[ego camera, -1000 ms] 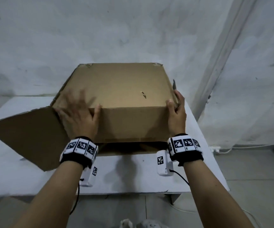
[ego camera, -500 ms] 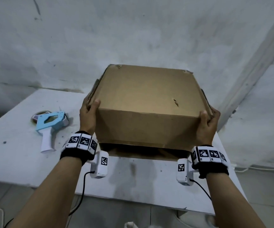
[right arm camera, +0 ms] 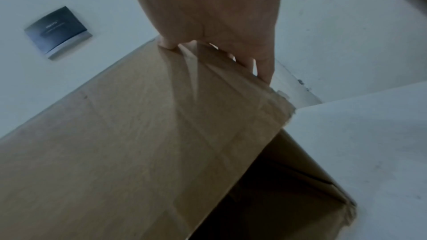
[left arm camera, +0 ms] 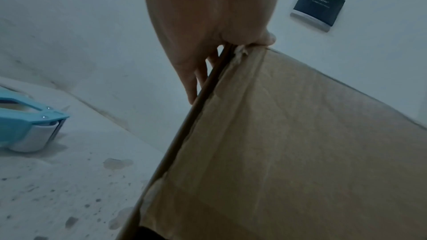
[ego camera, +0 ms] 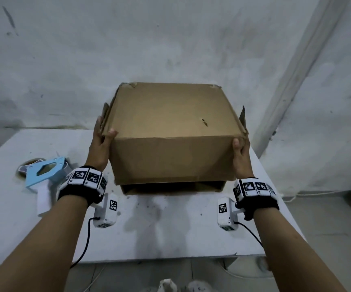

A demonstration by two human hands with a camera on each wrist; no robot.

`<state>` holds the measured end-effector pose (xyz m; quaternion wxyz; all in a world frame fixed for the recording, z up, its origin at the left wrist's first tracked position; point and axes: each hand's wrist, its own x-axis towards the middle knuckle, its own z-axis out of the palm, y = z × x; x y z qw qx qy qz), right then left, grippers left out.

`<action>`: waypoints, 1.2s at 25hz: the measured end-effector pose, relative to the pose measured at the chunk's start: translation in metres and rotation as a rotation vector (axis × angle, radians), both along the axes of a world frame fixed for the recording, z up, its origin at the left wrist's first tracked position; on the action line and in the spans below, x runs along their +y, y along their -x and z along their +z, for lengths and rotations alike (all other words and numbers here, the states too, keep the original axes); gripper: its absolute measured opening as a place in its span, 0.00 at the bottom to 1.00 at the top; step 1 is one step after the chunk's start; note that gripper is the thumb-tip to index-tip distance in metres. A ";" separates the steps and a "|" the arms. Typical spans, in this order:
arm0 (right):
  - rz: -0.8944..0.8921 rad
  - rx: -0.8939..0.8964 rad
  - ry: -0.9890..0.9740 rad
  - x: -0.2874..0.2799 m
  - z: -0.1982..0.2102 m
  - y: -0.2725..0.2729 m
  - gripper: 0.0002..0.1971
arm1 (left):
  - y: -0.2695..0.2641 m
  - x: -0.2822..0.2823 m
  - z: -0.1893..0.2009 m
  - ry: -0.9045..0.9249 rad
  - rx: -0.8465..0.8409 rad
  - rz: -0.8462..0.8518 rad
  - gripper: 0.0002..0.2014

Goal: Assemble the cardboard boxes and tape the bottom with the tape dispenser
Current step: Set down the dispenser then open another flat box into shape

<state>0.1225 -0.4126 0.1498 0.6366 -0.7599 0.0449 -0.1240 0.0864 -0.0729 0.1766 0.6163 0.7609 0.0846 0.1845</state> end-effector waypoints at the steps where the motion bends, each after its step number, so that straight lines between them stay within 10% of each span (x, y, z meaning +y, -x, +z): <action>1: -0.009 0.010 0.006 -0.005 -0.004 0.003 0.29 | 0.002 -0.003 -0.002 -0.023 0.008 -0.012 0.29; 5: 0.024 0.144 0.164 -0.025 0.010 0.002 0.26 | 0.004 -0.009 0.009 -0.149 0.044 -0.065 0.31; 11: -0.074 0.182 0.400 -0.032 0.020 0.019 0.26 | 0.024 -0.027 -0.003 -0.840 -0.023 0.126 0.26; 17: -0.001 -0.024 0.325 -0.038 0.004 0.036 0.30 | 0.066 -0.055 -0.035 -0.393 0.055 0.127 0.40; 22: 0.002 -0.309 0.243 -0.048 -0.011 0.061 0.21 | 0.099 -0.060 -0.026 -0.135 -0.087 0.162 0.25; 30: 0.083 -0.308 -0.457 -0.065 0.050 0.050 0.17 | 0.101 -0.025 0.027 0.306 -0.263 0.162 0.12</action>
